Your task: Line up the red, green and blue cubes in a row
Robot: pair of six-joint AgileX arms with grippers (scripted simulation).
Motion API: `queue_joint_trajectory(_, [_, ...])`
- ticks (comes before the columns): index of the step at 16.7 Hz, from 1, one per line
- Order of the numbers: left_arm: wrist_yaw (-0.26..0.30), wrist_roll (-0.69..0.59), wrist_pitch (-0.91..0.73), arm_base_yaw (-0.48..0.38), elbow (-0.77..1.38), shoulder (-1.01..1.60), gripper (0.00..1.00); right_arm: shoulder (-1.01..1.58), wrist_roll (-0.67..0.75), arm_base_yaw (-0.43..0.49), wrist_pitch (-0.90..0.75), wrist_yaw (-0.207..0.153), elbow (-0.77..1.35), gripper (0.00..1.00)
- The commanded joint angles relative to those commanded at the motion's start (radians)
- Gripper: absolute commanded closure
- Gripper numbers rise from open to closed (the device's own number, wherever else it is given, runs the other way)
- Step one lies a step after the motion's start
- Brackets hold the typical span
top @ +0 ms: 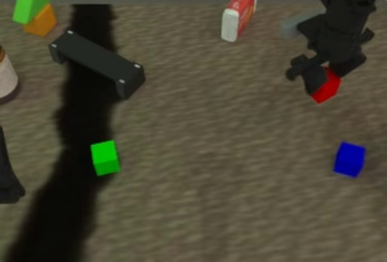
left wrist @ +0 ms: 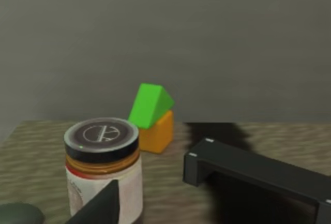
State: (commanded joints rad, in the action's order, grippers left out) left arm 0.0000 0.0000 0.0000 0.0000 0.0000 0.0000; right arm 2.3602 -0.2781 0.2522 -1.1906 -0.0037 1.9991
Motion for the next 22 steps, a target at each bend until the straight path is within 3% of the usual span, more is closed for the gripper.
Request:
queue_joint_trajectory(4, [0.0, 0.0, 0.0, 0.0, 0.0, 0.0, 0.0, 0.043, 0.294, 0.166, -0.048, 0.007, 0.078, 1.0])
queue_joint_trajectory(10, [0.0, 0.0, 0.0, 0.0, 0.0, 0.0, 0.0, 0.099, 0.872, 0.46, -0.127, 0.015, 0.189, 1.0])
queue_joint_trajectory(13, [0.0, 0.0, 0.0, 0.0, 0.0, 0.0, 0.0, 0.105, 1.078, 0.581, -0.148, 0.021, 0.231, 1.0])
queue_joint_trajectory(17, [0.0, 0.0, 0.0, 0.0, 0.0, 0.0, 0.0, 0.099, 1.206, 0.667, -0.157, 0.028, 0.257, 1.0])
queue_joint_trajectory(22, [0.0, 0.0, 0.0, 0.0, 0.0, 0.0, 0.0, 0.099, 1.212, 0.667, -0.155, 0.027, 0.256, 1.0])
